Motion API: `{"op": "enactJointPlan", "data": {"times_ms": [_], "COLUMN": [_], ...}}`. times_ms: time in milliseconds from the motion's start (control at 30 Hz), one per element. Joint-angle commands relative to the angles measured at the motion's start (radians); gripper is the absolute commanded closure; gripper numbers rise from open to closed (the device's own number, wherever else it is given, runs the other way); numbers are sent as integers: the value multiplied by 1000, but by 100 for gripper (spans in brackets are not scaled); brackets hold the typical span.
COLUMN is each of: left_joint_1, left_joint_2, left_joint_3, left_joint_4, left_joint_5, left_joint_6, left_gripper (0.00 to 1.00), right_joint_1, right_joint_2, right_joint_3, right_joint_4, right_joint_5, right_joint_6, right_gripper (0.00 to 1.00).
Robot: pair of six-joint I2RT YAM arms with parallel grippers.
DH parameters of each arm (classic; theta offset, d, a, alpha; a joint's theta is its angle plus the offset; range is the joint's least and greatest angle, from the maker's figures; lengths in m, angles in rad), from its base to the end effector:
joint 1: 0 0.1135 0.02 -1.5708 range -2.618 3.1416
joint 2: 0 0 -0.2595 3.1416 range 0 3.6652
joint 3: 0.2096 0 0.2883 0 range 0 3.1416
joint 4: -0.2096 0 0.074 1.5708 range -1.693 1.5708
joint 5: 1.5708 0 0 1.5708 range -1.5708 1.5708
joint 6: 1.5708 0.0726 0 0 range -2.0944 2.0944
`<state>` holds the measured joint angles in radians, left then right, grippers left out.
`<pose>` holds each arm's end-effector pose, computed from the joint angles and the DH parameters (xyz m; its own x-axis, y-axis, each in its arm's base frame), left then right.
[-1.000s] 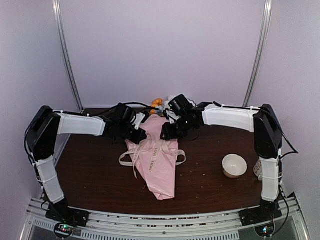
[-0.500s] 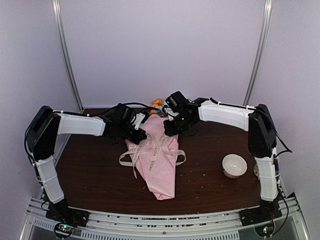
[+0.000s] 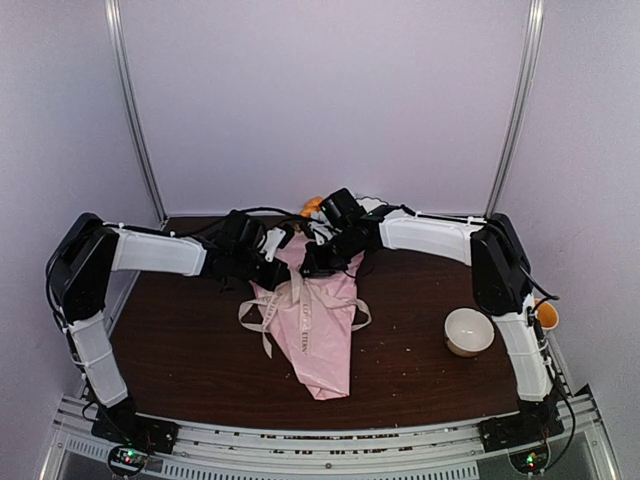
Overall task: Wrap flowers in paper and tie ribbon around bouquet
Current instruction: Cross the ribbon over the folded bouquet.
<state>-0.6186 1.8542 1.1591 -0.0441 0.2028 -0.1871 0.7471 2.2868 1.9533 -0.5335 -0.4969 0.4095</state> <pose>0.3620 -0.2756 0.1304 -0.6675 0.2515 -0.7009 0.5752 0.7719 -0.2708 0.3914 0.4097 0.1686 -0.8410 -0.3019 -0.4489 -0.5329 0.6056 0.5910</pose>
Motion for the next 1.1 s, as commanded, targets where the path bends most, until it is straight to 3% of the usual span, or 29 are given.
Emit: {"op": "enactJointPlan", "data": {"times_ms": [0,67,200,300,633,900,1067], "left_joint_1": [8,9,10,10,11,10,11], "left_joint_2": [-52,-54,-49,-45,-40,-41,-47], "left_joint_3": [-34,-36,-33,-34,-30,-31,-37], "left_joint_4": [69,72,69,68,69,66,66], "left_joint_5": [31,30,28,24,24,24,16], "left_joint_6": [-12,-12,-11,-12,-14,-14,-14], "left_gripper": [100,100,100,100,100,100,100], "right_joint_1": [3,-8,-20,-20,9,35,31], "right_joint_2": [17,11,-17,-48,-155,-134,-130], "right_joint_3": [47,42,45,51,10,26,53], "right_joint_4": [44,31,-29,-69,-81,-125,-180], "right_joint_5": [-54,-25,75,162,240,281,394], "right_joint_6": [64,78,63,34,-25,-14,-12], "right_gripper": [100,99,78,71,67,50,49]}}
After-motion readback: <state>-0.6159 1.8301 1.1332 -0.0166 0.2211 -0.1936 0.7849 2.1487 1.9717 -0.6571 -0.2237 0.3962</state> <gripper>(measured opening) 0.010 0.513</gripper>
